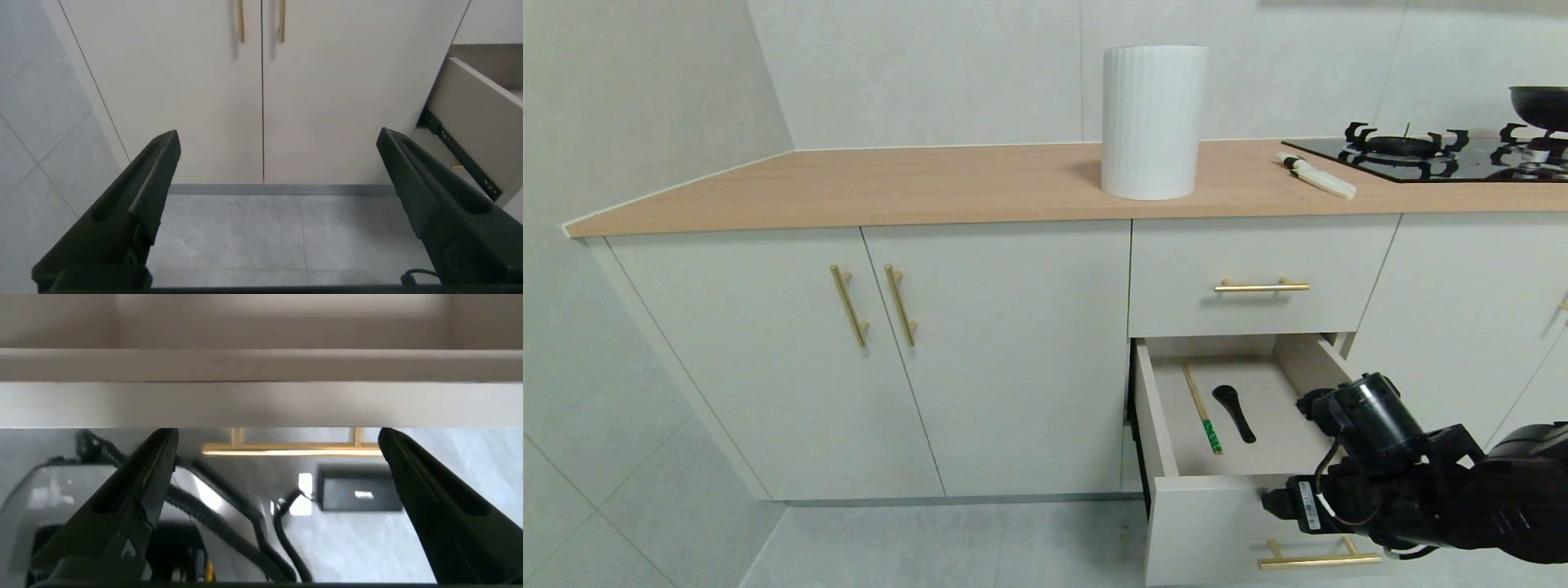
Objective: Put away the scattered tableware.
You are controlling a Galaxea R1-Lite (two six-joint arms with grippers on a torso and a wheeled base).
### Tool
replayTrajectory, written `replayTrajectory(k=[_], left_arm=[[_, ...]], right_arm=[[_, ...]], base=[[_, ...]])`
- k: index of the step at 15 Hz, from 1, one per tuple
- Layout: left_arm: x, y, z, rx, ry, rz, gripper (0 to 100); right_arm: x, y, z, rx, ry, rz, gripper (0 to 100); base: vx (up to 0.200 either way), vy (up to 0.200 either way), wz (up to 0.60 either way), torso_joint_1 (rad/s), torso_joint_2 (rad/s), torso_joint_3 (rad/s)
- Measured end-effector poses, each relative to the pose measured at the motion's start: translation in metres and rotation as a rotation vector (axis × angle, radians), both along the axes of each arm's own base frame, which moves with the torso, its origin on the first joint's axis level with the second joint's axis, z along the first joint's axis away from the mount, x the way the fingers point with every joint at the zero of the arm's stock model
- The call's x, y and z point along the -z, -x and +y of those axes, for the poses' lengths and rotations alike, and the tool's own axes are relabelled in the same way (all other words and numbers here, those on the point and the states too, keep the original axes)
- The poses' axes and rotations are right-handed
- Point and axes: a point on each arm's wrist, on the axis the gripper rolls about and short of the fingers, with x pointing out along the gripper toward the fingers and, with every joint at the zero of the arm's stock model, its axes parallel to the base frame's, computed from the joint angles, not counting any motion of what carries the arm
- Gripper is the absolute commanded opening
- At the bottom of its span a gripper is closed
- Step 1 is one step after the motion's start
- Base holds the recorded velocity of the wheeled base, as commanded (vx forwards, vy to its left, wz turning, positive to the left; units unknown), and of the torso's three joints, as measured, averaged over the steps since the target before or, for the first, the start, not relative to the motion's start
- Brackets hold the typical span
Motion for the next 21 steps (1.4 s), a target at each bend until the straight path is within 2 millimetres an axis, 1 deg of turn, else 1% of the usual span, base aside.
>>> replayTrajectory(k=[3, 6, 10, 14, 17, 21], left_arm=[[0.000, 0.000, 0.000, 0.000, 0.000, 0.000, 100], [0.000, 0.000, 0.000, 0.000, 0.000, 0.000, 100], [0.000, 0.000, 0.000, 0.000, 0.000, 0.000, 100], [0.000, 0.000, 0.000, 0.000, 0.000, 0.000, 100], [0.000, 0.000, 0.000, 0.000, 0.000, 0.000, 100], [0.000, 0.000, 0.000, 0.000, 0.000, 0.000, 100]], right_arm=[[0.001, -0.013, -0.002, 0.007, 0.002, -0.034, 100], [0.000, -0.031, -0.005, 0.018, 0.005, -0.051, 100], [0.005, -0.055, -0.014, 0.049, 0.022, -0.059, 100], [0.011, -0.077, -0.017, 0.047, 0.044, -0.067, 100], [0.012, -0.096, -0.013, 0.043, 0.046, -0.093, 100], [0.015, -0.114, -0.011, 0.030, 0.061, -0.110, 100]], base=[[0.000, 0.000, 0.00, 0.000, 0.00, 0.000], [0.000, 0.000, 0.00, 0.000, 0.00, 0.000], [0.000, 0.000, 0.00, 0.000, 0.00, 0.000], [0.000, 0.000, 0.00, 0.000, 0.00, 0.000], [0.000, 0.000, 0.00, 0.000, 0.00, 0.000], [0.000, 0.000, 0.00, 0.000, 0.00, 0.000]])
